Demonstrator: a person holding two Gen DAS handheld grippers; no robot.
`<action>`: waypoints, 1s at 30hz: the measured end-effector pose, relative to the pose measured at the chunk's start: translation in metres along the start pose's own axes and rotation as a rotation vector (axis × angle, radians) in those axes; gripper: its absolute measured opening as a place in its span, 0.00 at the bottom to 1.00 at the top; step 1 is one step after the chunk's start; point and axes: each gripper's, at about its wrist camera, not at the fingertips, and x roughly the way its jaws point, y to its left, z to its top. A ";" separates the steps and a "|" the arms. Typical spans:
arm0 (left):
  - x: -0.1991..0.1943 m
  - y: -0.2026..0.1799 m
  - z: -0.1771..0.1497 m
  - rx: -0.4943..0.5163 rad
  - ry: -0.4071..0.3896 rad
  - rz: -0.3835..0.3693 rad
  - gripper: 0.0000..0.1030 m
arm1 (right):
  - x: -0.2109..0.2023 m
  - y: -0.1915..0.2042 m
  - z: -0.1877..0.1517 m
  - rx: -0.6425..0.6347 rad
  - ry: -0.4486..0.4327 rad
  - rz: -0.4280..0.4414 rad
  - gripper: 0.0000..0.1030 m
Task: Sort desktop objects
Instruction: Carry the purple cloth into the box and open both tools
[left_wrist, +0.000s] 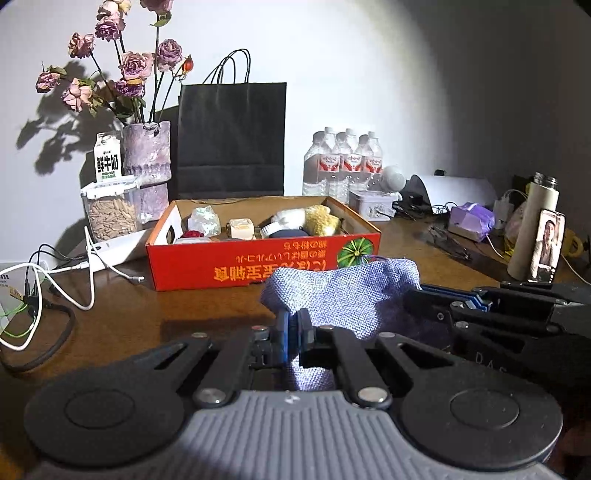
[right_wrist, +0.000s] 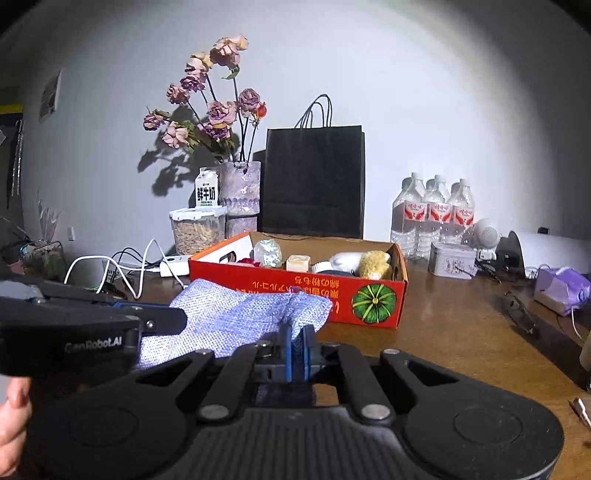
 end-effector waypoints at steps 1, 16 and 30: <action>0.002 0.000 0.003 0.006 -0.005 0.001 0.05 | 0.004 -0.001 0.004 -0.011 -0.001 0.000 0.05; 0.126 0.063 0.130 0.027 0.033 -0.032 0.06 | 0.168 -0.049 0.127 0.034 0.102 0.107 0.05; 0.279 0.126 0.108 0.086 0.293 0.094 0.56 | 0.321 -0.064 0.088 0.077 0.418 0.041 0.39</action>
